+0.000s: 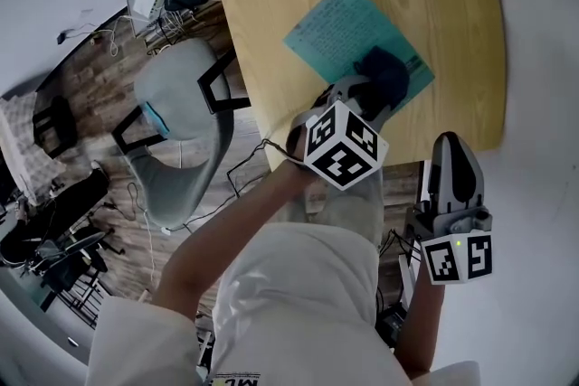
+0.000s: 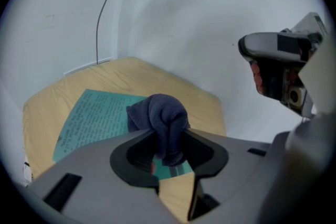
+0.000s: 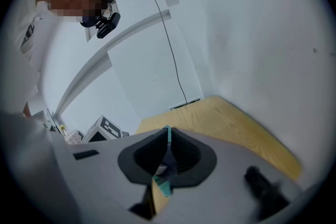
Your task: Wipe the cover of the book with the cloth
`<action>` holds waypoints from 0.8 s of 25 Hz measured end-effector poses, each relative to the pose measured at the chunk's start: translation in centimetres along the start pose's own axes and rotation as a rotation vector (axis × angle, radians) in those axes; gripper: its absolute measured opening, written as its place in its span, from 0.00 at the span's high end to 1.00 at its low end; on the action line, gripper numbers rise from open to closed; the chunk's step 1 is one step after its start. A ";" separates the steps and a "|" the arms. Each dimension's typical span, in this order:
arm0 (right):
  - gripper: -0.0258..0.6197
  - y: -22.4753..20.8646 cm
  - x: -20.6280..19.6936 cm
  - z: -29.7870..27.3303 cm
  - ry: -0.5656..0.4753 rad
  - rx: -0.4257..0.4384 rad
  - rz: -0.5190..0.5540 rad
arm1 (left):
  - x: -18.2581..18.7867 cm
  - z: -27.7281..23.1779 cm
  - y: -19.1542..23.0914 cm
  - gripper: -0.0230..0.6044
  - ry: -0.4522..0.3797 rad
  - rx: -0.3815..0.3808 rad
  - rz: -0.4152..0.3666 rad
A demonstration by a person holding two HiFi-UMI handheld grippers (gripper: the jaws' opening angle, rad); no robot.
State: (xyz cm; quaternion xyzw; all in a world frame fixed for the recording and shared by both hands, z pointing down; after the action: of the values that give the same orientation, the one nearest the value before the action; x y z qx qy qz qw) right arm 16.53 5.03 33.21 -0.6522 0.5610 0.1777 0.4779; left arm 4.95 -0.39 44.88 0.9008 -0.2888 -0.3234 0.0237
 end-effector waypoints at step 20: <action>0.91 6.9 4.9 5.3 -0.093 0.022 0.236 | -0.2 18.5 -0.9 0.72 -0.251 0.189 0.117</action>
State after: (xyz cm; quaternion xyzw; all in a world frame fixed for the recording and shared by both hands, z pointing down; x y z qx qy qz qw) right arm 13.38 7.21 23.98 -0.5674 0.6131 0.2566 0.4861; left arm -5.73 3.17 30.22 0.8332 -0.3707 -0.4027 -0.0786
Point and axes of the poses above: the fingertips, and each gripper's own axes: z backward along the fingers, y to its left, x out of its top, the point moved 5 cm from there along z, backward along the fingers, and after that the axes turned 3 degrees about -z, right-handed, at the moved point
